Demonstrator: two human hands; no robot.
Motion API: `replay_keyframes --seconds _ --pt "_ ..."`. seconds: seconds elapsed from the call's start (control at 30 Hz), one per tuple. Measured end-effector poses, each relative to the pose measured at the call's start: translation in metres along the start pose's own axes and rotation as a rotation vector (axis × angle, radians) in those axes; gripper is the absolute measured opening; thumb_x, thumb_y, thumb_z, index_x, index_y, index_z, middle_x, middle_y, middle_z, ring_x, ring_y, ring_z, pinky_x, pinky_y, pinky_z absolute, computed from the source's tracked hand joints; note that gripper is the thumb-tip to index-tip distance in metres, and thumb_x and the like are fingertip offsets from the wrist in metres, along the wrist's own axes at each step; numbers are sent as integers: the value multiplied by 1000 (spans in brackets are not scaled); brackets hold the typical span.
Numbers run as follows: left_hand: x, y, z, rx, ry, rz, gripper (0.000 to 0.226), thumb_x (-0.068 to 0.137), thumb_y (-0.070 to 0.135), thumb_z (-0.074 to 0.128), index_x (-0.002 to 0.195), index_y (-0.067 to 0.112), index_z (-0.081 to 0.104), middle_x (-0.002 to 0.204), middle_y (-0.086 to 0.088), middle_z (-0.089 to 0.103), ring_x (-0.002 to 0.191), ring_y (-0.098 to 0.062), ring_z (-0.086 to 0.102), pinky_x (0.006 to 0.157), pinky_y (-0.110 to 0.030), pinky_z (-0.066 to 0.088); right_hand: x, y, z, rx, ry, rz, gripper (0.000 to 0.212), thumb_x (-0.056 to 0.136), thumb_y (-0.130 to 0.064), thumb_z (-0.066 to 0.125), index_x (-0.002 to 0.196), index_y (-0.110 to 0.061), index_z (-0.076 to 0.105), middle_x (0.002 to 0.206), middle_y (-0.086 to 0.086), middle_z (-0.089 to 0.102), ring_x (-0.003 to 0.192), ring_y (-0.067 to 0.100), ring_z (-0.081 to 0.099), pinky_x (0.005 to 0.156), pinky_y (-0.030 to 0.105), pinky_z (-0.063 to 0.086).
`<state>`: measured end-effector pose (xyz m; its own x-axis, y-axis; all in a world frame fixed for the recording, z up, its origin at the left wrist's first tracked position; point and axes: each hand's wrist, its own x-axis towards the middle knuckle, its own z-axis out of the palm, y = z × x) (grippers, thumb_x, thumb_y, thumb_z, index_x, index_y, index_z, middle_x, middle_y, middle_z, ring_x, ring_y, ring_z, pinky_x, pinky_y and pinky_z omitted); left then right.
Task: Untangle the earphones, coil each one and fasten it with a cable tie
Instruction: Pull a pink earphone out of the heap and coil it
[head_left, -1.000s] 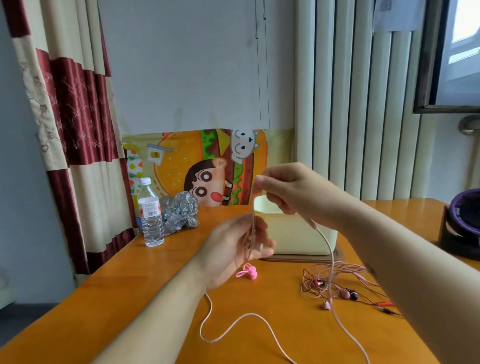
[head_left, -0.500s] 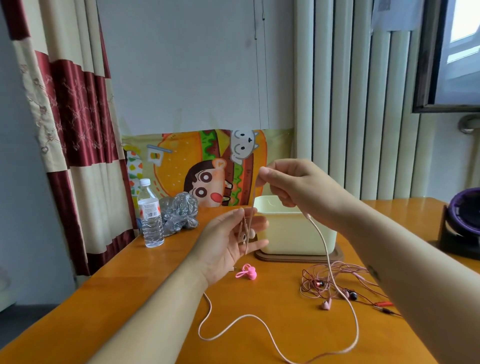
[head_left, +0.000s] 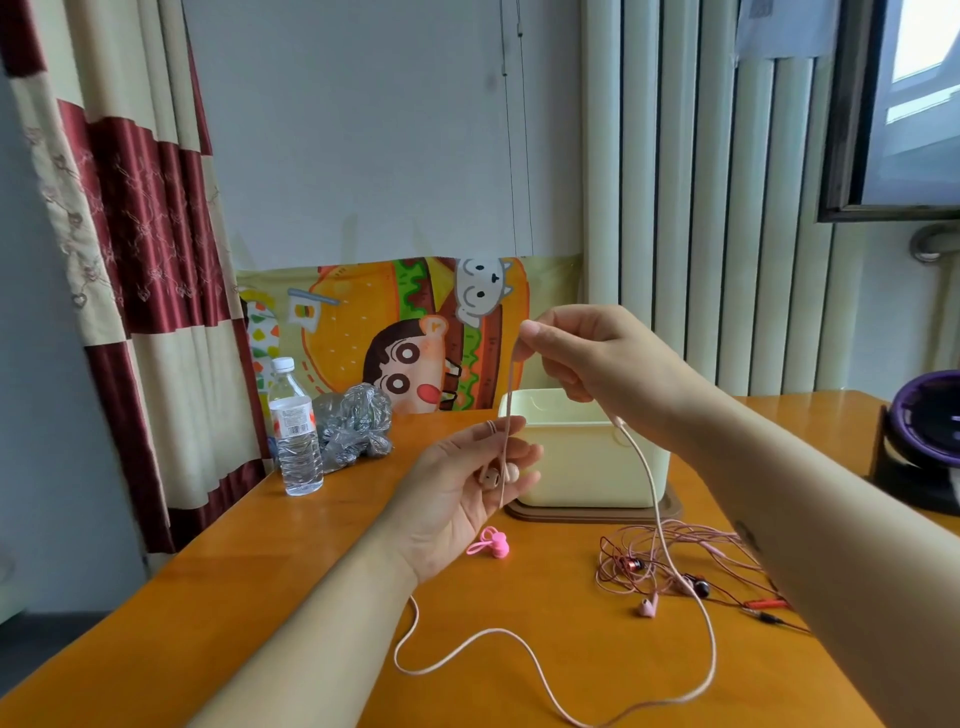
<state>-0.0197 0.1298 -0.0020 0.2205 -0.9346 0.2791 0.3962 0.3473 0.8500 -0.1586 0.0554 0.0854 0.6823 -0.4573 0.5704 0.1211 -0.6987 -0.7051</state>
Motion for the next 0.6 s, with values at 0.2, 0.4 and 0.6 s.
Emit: replay_keyframes --seconds 0.2,0.4,0.6 --pt "-1 -1 -1 174 13 14 21 97 11 44 112 10 59 73 -3 61 86 -17 69 84 -29 55 -1 -4 2 -5 -5 -49 29 95 -29 49 79 -13 66 42 -16 47 42 -2 43 47 7 32" --pt "-8 2 6 217 -54 2 27 89 25 45 91 4 62 72 -8 63 93 -27 68 83 -43 57 2 1 6 -4 68 -20 30 95 -30 51 75 -17 68 45 -12 44 42 -1 40 47 9 31" --pt "-14 3 18 256 -126 31 28 86 27 45 86 4 60 72 -7 66 91 -25 68 82 -43 56 8 5 6 53 97 43 33 95 -31 52 68 -22 67 53 -5 37 47 7 32 49 18 30"
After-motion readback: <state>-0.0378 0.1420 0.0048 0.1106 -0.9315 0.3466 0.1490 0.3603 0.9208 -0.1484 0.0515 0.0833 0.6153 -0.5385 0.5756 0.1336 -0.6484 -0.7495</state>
